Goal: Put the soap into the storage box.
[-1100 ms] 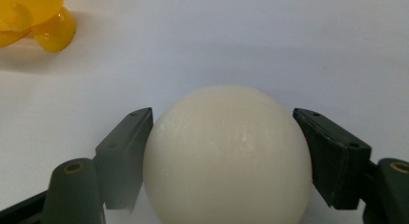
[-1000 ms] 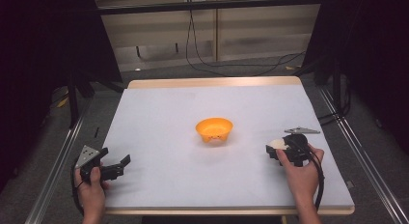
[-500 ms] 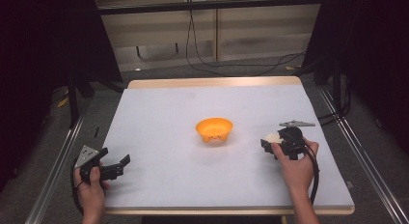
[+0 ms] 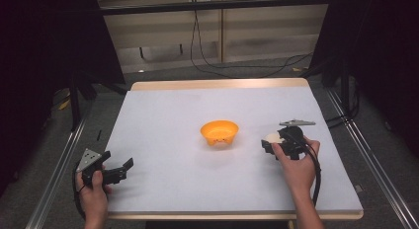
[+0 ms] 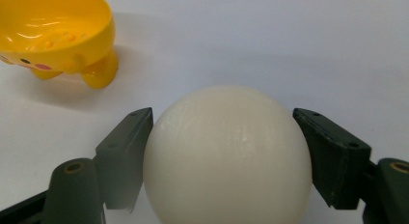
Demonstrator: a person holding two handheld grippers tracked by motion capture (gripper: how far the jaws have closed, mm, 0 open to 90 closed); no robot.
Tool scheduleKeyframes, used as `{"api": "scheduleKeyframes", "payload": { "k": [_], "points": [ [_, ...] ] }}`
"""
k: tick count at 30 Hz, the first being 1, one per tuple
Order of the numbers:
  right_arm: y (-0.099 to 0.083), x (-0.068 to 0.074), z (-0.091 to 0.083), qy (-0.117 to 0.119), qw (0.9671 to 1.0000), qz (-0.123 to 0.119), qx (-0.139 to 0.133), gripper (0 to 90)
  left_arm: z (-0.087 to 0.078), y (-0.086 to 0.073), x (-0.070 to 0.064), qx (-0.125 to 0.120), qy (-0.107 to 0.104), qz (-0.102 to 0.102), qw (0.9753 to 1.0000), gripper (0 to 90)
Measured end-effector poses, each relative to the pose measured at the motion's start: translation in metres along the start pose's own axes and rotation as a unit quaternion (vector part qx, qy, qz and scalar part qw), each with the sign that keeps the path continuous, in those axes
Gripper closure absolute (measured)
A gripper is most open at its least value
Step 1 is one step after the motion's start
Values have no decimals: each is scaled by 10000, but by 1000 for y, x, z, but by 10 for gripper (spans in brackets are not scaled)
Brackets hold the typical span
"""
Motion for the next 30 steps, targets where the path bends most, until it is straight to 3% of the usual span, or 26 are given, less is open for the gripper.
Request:
{"api": "scheduleKeyframes", "payload": {
  "k": [9, 30],
  "points": [
    [11, 11, 4, 42, 9999, -129, -10, 249, 0, 0, 0, -6, -11, -75, 10000, 12],
    [32, 35, 14, 163, 9995, -259, -20, 249, 0, 0, 0, 18, -26, -46, 10000, 13]
  ]
}}
Point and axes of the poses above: each handheld gripper's, and its own axes: z roughly forward along the jaws, y roughly out of its top, x roughly to its left, the point moved 9 cm from there along z, roughly forward along the jaws, and after that the axes turned 7 degrees about y, right-handed, at the moved point
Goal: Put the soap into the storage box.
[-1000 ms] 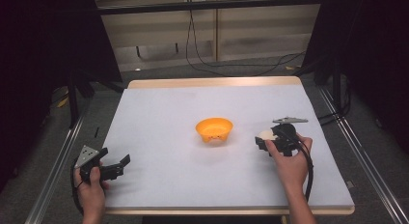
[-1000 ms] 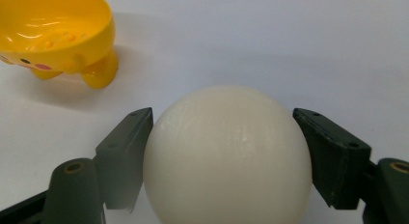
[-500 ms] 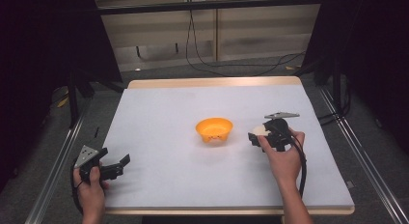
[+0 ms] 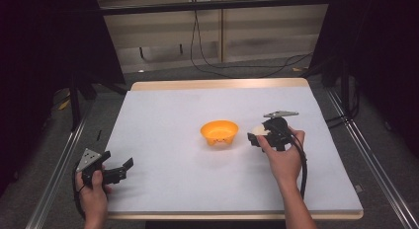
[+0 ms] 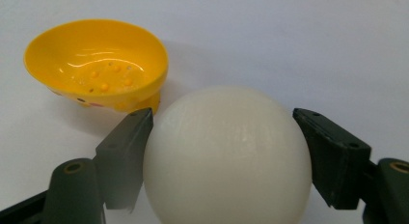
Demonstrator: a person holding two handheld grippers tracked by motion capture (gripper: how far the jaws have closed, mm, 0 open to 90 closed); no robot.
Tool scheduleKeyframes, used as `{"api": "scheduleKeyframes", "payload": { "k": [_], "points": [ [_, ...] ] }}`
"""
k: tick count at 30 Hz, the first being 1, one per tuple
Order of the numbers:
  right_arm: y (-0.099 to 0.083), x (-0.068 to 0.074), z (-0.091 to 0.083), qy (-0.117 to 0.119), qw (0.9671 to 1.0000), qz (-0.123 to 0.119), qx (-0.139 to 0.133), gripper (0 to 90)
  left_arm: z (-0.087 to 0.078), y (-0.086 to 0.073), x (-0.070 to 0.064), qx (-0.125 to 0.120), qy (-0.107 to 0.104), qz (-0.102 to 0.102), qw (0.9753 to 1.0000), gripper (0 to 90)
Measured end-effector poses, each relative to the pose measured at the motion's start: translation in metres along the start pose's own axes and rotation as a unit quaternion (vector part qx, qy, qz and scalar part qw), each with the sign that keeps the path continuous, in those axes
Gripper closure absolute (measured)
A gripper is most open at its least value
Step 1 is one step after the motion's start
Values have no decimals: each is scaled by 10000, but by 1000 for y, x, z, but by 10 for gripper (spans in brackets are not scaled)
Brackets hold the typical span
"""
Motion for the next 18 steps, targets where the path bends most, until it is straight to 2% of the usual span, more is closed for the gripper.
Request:
{"api": "scheduleKeyframes", "payload": {
  "k": [18],
  "points": [
    [16, 15, 8, 114, 9999, -89, -19, 250, 0, 0, 0, 15, 13, 13, 10000, 13]
  ]
}}
Point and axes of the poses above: each handheld gripper's, and its own axes: z roughly forward along the jaws, y roughly out of its top, x roughly to its left, the point moved 9 cm from there along z, roughly forward along the jaws, and after that the axes turned 7 degrees about y, right-handed, at the moved point
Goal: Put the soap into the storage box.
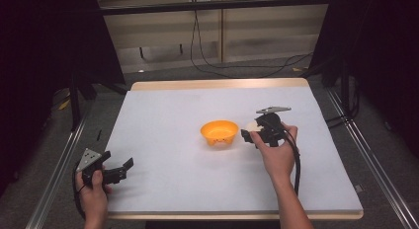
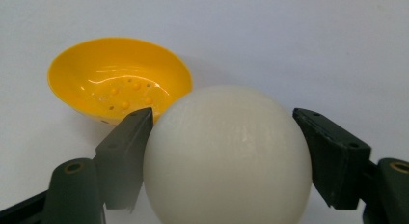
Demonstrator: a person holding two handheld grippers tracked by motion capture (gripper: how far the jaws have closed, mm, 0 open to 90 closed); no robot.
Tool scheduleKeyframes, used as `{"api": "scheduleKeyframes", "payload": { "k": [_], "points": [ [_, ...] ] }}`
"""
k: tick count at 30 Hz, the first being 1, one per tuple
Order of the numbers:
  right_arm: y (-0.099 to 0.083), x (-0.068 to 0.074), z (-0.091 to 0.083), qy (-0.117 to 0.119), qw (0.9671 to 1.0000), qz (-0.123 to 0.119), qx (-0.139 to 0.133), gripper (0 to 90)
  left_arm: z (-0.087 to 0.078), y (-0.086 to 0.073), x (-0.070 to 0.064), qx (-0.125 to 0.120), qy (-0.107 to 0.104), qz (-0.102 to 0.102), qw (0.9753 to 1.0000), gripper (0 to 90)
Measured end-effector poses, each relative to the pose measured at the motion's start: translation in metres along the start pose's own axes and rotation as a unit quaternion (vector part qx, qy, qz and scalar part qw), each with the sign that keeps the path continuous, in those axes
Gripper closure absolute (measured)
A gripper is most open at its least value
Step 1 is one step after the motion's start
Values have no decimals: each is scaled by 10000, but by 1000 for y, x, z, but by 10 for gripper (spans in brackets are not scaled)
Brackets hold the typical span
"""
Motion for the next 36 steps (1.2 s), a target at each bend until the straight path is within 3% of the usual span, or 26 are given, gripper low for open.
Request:
{"api": "scheduleKeyframes", "payload": {
  "k": [36],
  "points": [
    [26, 24, 17, 142, 9998, -146, 1, 250, 0, 0, -1, 0, -20, -21, 10000, 14]
  ]
}}
Point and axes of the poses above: each handheld gripper's, and its own axes: z roughly forward along the jaws, y roughly out of its top, x roughly to its left, the point moved 9 cm from there along z, roughly forward along the jaws, and after that the axes turned 7 degrees about y, right-handed, at the moved point
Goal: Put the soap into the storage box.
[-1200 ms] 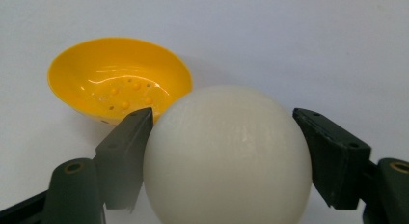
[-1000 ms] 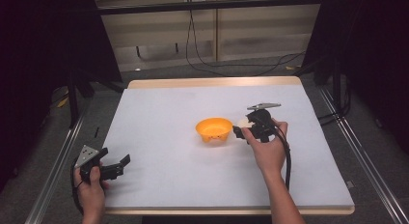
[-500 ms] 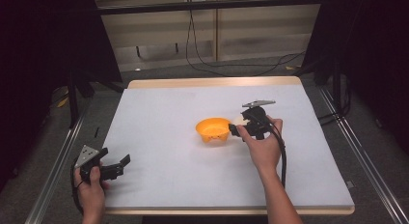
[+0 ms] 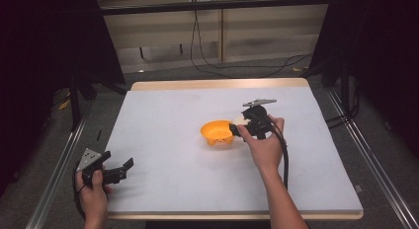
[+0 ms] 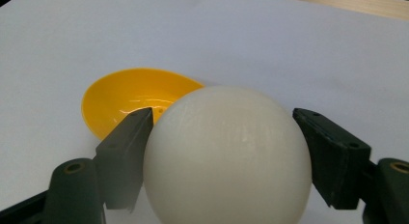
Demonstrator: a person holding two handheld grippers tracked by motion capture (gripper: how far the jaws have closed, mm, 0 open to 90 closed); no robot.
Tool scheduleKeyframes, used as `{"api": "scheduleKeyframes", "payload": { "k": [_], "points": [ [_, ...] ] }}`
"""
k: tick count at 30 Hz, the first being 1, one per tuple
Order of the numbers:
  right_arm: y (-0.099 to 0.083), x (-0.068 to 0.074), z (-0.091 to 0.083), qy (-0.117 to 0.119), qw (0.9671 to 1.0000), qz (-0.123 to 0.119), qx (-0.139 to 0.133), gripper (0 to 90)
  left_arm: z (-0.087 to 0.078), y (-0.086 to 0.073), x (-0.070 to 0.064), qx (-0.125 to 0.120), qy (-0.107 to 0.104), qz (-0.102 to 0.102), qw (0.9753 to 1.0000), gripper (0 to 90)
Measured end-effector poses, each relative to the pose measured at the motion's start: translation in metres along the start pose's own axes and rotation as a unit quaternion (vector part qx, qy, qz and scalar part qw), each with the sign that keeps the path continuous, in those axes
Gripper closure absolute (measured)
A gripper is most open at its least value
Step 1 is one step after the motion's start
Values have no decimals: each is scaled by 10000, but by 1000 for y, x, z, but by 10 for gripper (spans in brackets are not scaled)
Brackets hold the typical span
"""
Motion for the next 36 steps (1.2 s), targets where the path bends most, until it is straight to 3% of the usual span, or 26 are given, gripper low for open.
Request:
{"api": "scheduleKeyframes", "payload": {
  "k": [17, 36],
  "points": [
    [14, 16, 12, 102, 9999, -113, -11, 250, 0, 0, 0, 5, -23, -8, 10000, 13],
    [16, 29, 33, 158, 9996, -204, 153, 250, 0, 0, 1, 2, 2, 56, 10000, 14]
  ]
}}
Point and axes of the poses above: each handheld gripper's, and its own axes: z roughly forward along the jaws, y roughly out of its top, x roughly to its left, the point moved 9 cm from there along z, roughly forward along the jaws, and after that the axes turned 7 degrees about y, right-handed, at the moved point
